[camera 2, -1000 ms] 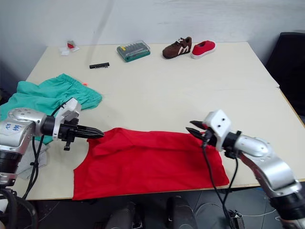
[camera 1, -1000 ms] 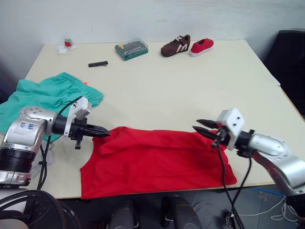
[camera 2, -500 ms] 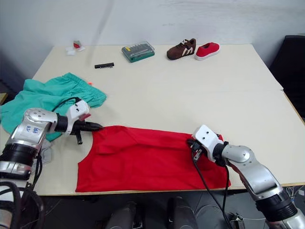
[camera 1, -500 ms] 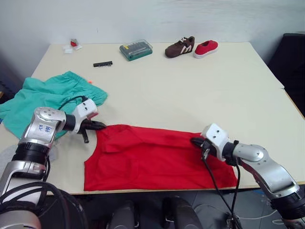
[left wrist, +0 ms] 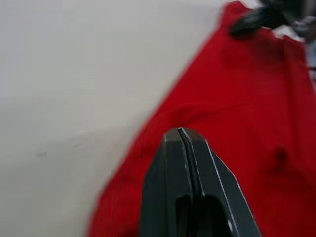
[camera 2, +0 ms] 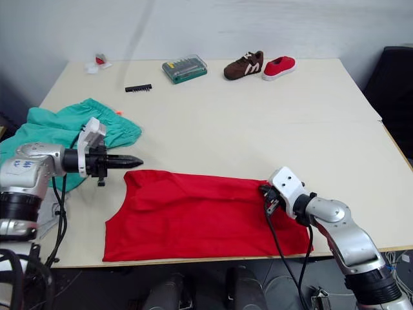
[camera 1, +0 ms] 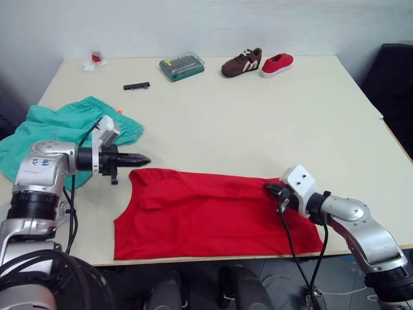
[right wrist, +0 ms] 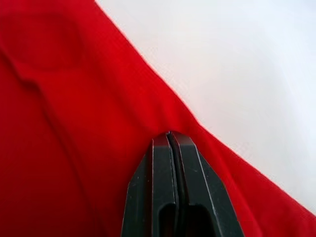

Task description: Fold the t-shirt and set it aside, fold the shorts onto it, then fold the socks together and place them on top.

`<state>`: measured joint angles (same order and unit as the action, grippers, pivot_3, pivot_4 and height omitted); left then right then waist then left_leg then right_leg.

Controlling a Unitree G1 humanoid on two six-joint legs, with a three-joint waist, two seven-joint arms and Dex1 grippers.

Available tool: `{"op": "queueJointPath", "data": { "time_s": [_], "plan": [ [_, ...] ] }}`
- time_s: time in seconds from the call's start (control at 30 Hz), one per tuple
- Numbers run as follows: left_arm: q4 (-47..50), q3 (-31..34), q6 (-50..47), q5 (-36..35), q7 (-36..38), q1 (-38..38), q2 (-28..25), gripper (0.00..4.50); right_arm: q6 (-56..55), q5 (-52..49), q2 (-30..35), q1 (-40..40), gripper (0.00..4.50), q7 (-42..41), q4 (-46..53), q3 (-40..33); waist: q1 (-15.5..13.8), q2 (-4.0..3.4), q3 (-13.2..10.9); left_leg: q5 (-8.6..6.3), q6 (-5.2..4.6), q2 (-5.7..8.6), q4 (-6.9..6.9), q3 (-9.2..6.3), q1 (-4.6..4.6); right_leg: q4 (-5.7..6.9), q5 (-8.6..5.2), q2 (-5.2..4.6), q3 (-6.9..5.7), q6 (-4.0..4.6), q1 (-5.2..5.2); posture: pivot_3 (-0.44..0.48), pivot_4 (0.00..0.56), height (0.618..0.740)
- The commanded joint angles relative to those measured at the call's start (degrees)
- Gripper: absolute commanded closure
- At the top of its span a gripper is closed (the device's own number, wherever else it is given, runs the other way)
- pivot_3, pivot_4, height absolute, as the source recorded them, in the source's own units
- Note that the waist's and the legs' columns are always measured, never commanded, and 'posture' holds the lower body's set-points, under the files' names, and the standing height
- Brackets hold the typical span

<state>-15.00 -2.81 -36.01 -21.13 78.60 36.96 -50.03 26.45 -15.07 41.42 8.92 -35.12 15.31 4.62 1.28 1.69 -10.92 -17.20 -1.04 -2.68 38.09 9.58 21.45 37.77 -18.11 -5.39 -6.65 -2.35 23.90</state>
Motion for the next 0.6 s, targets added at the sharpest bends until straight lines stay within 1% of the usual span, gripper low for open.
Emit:
{"op": "queueJointPath", "data": {
  "time_s": [0.03, 0.13, 0.17, 0.23, 0.3, 0.43, 0.53, 0.6],
  "plan": [
    [3.5, -2.5, -0.8, 1.6, -0.2, -1.7, -0.8, 4.5, -0.2, 0.8, -0.5, 1.1, 4.48, -1.0, 0.8, -0.4, 0.3, 0.0, 0.0, 0.01, 0.02, 0.0, -0.01, -0.01, 0.0, 0.01, 0.0, 0.0, 0.0, 0.0, 0.0, 0.0, 0.15, 0.74],
    [-0.3, -5.3, 2.0, 5.6, -3.5, -1.3, 1.1, 4.5, -0.3, 1.4, -1.1, 1.6, 4.48, -1.7, 0.4, 0.1, 0.3, 0.0, 0.0, 0.03, 0.04, -0.01, -0.02, -0.03, 0.0, 0.02, 0.0, 0.02, 0.0, 0.01, 0.01, 0.0, 0.15, 0.74],
    [-2.9, -6.2, 4.4, 8.2, -6.8, -0.5, 2.5, 4.5, -0.3, 1.7, -1.1, 1.8, 4.48, -2.3, 0.3, 0.7, 0.2, 0.0, 0.0, 0.02, 0.03, 0.0, -0.02, -0.03, -0.01, 0.02, 0.0, 0.02, 0.01, 0.01, 0.01, 0.0, 0.15, 0.74],
    [-7.3, -6.3, 7.4, 11.1, -11.8, 1.3, 5.3, 4.5, -0.2, 2.1, -1.0, 1.6, 4.48, -3.6, 0.5, 1.6, 0.2, 0.0, 0.0, 0.02, 0.03, 0.0, -0.03, -0.03, -0.01, 0.01, 0.0, 0.01, 0.02, 0.01, 0.0, 0.0, 0.15, 0.74],
    [-10.5, -6.4, 10.1, 12.9, -14.1, 2.3, 6.9, 4.5, 0.4, 2.4, -0.6, 1.0, 4.48, -4.8, 0.9, 2.4, 0.0, 0.01, 0.0, 0.01, 0.0, 0.0, -0.02, -0.04, 0.02, 0.0, 0.0, 0.01, 0.0, 0.01, 0.01, 0.0, 0.15, 0.74],
    [-15.3, -6.8, 14.3, 15.4, -15.1, 2.6, 6.7, 4.5, -0.3, 5.3, 0.9, -0.5, 4.48, -5.4, 0.6, 3.1, 0.0, 0.0, 0.0, -0.01, -0.03, 0.02, -0.02, -0.05, -0.01, -0.01, 0.0, -0.02, -0.02, 0.01, -0.02, 0.0, 0.15, 0.74],
    [-19.5, -5.6, 16.2, 16.1, -16.7, 4.5, 6.4, 4.5, -0.8, 6.8, 1.1, -1.2, 4.48, -4.2, -0.3, 1.6, 0.1, 0.01, 0.0, -0.03, 0.01, -0.01, -0.04, -0.06, -0.24, -0.01, 0.0, -0.02, -0.03, 0.01, -0.21, 0.0, 0.15, 0.74],
    [-22.9, -4.6, 18.5, 16.5, -18.5, 6.3, 6.4, 4.5, -0.9, 7.6, 1.3, -1.6, 4.48, -3.1, -0.8, 0.3, 0.1, 0.01, 0.0, -0.04, 0.0, -0.01, -0.04, -0.09, -0.24, -0.01, 0.01, -0.02, -0.03, 0.03, -0.22, 0.0, 0.15, 0.74]
  ]
}}
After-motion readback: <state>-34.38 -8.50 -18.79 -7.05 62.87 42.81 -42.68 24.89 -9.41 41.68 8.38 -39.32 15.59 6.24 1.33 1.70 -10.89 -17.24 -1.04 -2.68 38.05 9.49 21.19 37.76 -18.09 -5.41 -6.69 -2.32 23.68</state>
